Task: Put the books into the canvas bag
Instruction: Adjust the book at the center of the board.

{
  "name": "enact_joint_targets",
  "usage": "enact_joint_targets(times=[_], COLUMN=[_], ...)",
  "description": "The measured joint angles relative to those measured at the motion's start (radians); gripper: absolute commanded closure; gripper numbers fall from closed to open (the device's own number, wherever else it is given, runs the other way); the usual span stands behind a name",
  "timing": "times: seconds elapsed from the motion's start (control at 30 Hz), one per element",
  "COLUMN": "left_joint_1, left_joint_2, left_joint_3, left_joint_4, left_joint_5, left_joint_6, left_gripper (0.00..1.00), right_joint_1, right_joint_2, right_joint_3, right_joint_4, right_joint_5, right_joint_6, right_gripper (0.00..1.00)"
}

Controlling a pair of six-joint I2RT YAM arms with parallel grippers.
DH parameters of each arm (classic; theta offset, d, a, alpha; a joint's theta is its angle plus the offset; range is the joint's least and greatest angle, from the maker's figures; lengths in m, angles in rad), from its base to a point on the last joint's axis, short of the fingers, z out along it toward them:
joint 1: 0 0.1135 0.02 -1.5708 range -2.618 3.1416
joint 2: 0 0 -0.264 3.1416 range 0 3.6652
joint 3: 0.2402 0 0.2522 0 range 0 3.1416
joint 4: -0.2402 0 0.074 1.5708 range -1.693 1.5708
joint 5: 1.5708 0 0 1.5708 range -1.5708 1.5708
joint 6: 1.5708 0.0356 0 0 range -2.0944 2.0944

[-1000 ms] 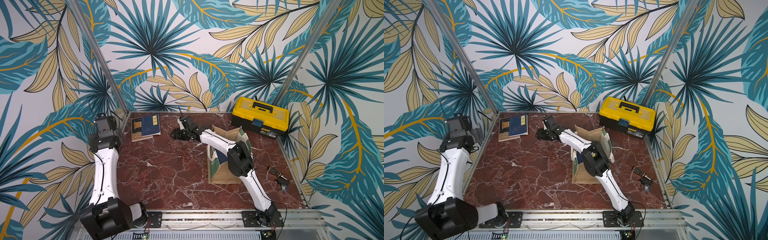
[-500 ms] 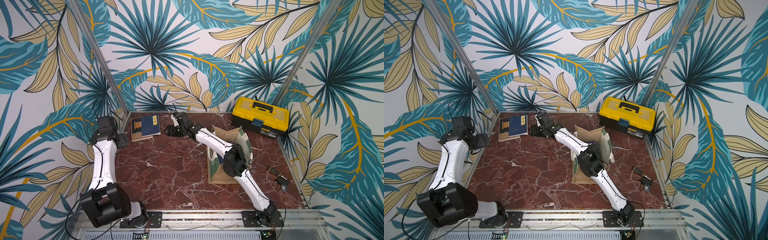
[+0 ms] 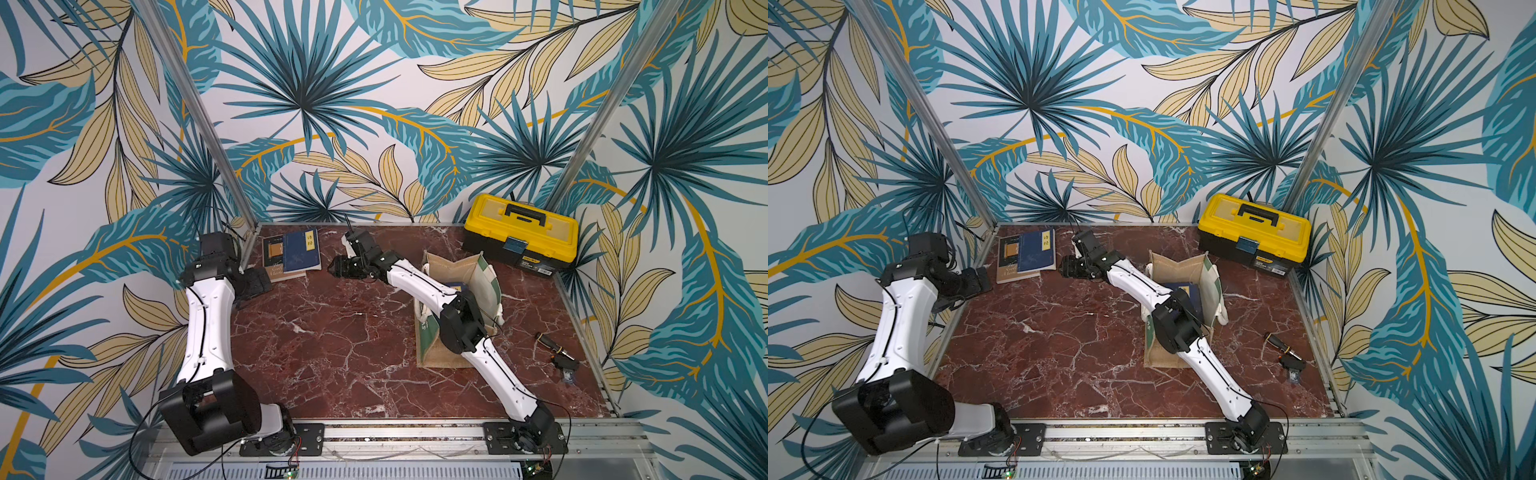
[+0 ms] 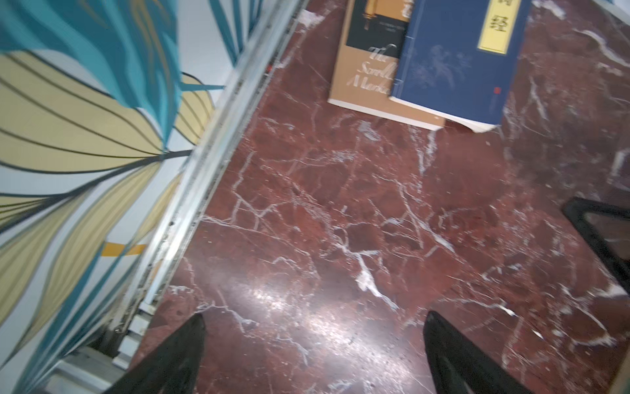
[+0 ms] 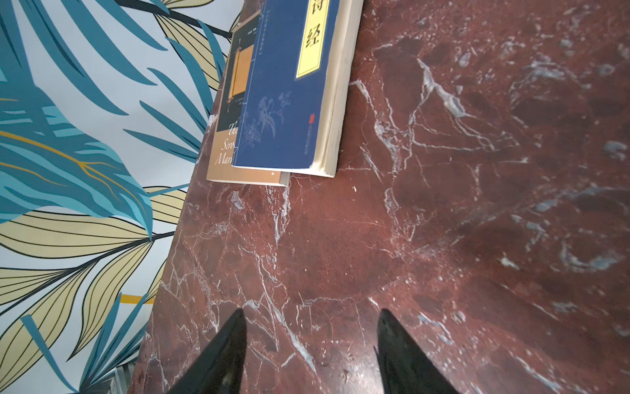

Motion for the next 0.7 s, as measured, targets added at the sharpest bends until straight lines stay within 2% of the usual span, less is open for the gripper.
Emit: enact_joint_targets(times=[0.17,0.33,0.5,0.7], left_joint_1=[-0.141,-0.203,-0.21,-0.157], left_joint_2=[0.156,0.322,0.463,0.689], left_joint_3=[0.102,0.189,0.297,0.505], left_joint_4=[0.027,0.084,0.162,0.225], left_joint_5=[0.047,0.078,0.088,0.077], left_joint_6=[-0.112,-0.212,-0.282,-0.336], left_gripper=[0.01,0.0,0.0,0.01], right_joint_1=[0.002,0.002,0.002,0.002], right_joint_2=[0.035,0.043,0.045,0.061], right_joint_3=[0.035,0.035,0.035,0.041], right_joint_4=[0.027,0.033,0.078,0.129], right_joint_5=[0.011,0.029,0.055,0.08], right_joint_6=[0.014,0.021,0.034,0.058], right_gripper=[0.38,0.37,0.36,0.36])
